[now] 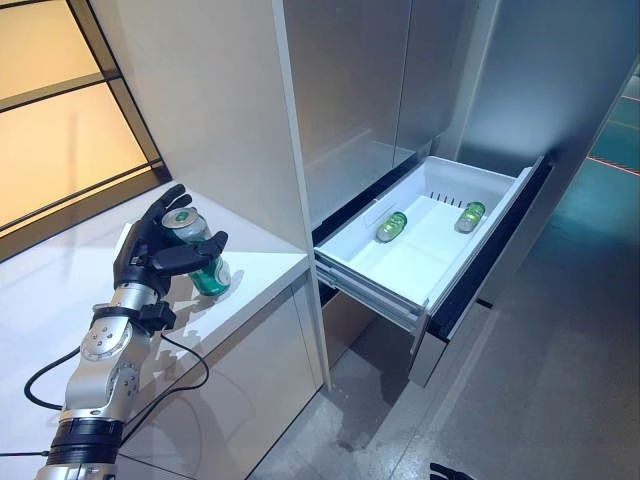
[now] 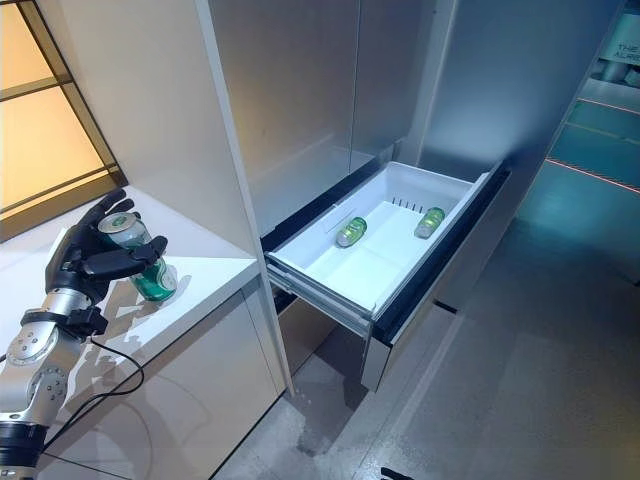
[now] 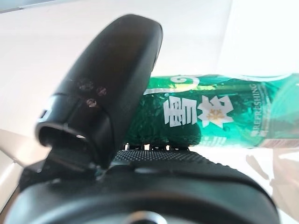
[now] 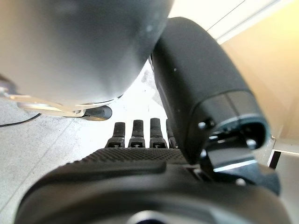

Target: Put drinks into fridge and close the fridge

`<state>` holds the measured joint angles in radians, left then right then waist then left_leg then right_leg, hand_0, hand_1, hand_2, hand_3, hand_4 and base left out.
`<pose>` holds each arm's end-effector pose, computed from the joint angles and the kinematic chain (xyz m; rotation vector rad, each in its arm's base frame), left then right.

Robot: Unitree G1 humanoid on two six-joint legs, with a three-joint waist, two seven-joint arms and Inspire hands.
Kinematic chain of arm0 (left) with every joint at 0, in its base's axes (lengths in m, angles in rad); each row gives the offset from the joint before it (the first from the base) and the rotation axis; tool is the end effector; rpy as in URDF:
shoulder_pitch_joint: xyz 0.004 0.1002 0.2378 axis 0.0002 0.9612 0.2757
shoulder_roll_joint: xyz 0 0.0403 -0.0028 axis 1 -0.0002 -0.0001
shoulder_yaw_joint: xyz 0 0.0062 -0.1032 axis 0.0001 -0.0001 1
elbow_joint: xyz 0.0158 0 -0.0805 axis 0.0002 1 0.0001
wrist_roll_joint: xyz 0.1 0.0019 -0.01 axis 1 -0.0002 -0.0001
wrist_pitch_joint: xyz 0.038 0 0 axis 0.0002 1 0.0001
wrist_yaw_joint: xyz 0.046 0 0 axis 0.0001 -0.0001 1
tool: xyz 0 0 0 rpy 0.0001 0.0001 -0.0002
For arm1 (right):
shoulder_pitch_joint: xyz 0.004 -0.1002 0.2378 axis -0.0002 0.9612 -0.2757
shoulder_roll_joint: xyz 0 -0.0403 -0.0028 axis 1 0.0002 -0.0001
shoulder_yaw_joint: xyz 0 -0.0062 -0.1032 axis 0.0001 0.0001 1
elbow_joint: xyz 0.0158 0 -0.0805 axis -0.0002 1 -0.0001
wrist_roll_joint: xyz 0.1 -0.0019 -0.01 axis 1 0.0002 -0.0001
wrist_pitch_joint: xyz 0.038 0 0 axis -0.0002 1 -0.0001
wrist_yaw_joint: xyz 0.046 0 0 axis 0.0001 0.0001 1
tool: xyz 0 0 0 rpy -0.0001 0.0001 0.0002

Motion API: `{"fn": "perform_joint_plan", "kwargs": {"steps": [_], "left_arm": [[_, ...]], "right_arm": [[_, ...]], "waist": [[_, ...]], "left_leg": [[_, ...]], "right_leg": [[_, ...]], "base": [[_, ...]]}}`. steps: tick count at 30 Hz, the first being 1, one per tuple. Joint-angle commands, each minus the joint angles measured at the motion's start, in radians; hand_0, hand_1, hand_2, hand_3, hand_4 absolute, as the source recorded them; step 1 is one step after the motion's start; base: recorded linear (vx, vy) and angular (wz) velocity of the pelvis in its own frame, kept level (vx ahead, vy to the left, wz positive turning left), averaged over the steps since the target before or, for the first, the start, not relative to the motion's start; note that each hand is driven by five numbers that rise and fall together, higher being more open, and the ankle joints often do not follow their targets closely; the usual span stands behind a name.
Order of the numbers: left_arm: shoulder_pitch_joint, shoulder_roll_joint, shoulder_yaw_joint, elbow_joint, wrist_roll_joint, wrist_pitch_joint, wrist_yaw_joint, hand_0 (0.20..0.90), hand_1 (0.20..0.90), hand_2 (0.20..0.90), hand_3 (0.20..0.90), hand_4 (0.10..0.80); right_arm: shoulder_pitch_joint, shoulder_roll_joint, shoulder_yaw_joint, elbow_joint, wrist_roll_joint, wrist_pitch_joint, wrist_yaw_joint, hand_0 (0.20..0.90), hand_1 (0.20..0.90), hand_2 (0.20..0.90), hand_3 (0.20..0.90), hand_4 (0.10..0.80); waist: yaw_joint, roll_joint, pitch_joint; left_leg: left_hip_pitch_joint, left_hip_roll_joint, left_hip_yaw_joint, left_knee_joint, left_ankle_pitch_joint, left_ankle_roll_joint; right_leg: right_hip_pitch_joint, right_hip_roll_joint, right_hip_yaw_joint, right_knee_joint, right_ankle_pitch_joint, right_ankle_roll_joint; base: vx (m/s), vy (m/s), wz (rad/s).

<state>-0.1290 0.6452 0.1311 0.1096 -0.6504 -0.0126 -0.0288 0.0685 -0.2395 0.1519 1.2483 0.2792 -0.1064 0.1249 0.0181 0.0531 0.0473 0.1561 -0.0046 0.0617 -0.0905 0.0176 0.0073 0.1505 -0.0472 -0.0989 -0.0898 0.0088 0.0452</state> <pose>0.2239 0.2887 0.1110 -0.0200 -0.1279 0.1051 0.0470 -0.2259 -0.1183 0.0090 1.1981 -0.0927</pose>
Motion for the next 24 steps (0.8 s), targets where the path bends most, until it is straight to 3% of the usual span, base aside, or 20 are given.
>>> {"fn": "perform_joint_plan", "kwargs": {"steps": [1, 2, 3, 18, 21, 24], "left_arm": [[-0.22, 0.075, 0.012, 0.019, -0.028, -0.071, -0.004, 0.502, 0.502, 0.502, 0.436, 0.336], [-0.22, 0.075, 0.011, 0.02, -0.027, -0.071, -0.006, 0.46, 0.46, 0.46, 0.387, 0.287], [-0.221, 0.074, 0.007, 0.023, -0.025, -0.074, -0.009, 0.3, 0.3, 0.3, 0.2, 0.1], [-0.221, 0.085, -0.009, 0.058, 0.061, -0.08, 0.007, 0.3, 0.3, 0.3, 0.2, 0.1], [-0.229, 0.091, -0.014, 0.054, 0.034, -0.093, -0.006, 0.3, 0.3, 0.3, 0.2, 0.1], [-0.244, 0.087, -0.022, -0.01, -0.091, -0.093, -0.062, 0.3, 0.3, 0.3, 0.2, 0.1]], "right_arm": [[-0.035, -0.005, 0.001, 0.016, 0.029, -0.011, -0.001, 0.9, 0.9, 0.9, 0.9, 0.8], [-0.034, -0.004, 0.002, 0.016, 0.03, -0.012, -0.002, 0.9, 0.9, 0.9, 0.9, 0.8], [-0.034, -0.004, 0.003, 0.015, 0.031, -0.012, -0.002, 0.9, 0.9, 0.9, 0.9, 0.8], [-0.027, -0.007, 0.0, 0.01, 0.044, -0.019, -0.005, 0.9, 0.9, 0.9, 0.9, 0.8], [-0.027, -0.008, -0.001, 0.009, 0.051, -0.035, -0.004, 0.9, 0.9, 0.9, 0.9, 0.8], [-0.038, -0.012, 0.009, -0.022, 0.02, -0.089, -0.001, 0.9, 0.9, 0.9, 0.9, 0.8]], "waist": [[-0.023, 0.01, -0.008], [-0.024, 0.01, -0.008], [-0.025, 0.01, -0.007], [-0.034, 0.01, -0.004], [-0.035, 0.009, -0.005], [-0.031, 0.007, -0.004]], "left_leg": [[0.02, -0.055, -0.002, 0.036, -0.112, 0.024], [0.02, -0.055, -0.002, 0.037, -0.112, 0.024], [0.02, -0.055, -0.001, 0.037, -0.113, 0.024], [0.021, -0.058, 0.001, 0.038, -0.115, 0.027], [0.02, -0.058, 0.002, 0.039, -0.114, 0.026], [0.018, -0.056, 0.001, 0.039, -0.113, 0.026]], "right_leg": [[-0.025, 0.041, 0.019, 0.1, -0.11, 0.028], [-0.025, 0.041, 0.02, 0.1, -0.11, 0.028], [-0.026, 0.041, 0.021, 0.1, -0.11, 0.028], [-0.03, 0.044, 0.033, 0.1, -0.106, 0.03], [-0.03, 0.045, 0.034, 0.1, -0.105, 0.031], [-0.029, 0.045, 0.033, 0.097, -0.103, 0.031]], "base": [[0.0, 0.0, 0.0], [0.0, 0.0, 0.0], [0.0, 0.0, 0.0], [-0.001, 0.002, -0.03], [-0.004, -0.001, -0.03], [0.0, 0.0, 0.0]]}}
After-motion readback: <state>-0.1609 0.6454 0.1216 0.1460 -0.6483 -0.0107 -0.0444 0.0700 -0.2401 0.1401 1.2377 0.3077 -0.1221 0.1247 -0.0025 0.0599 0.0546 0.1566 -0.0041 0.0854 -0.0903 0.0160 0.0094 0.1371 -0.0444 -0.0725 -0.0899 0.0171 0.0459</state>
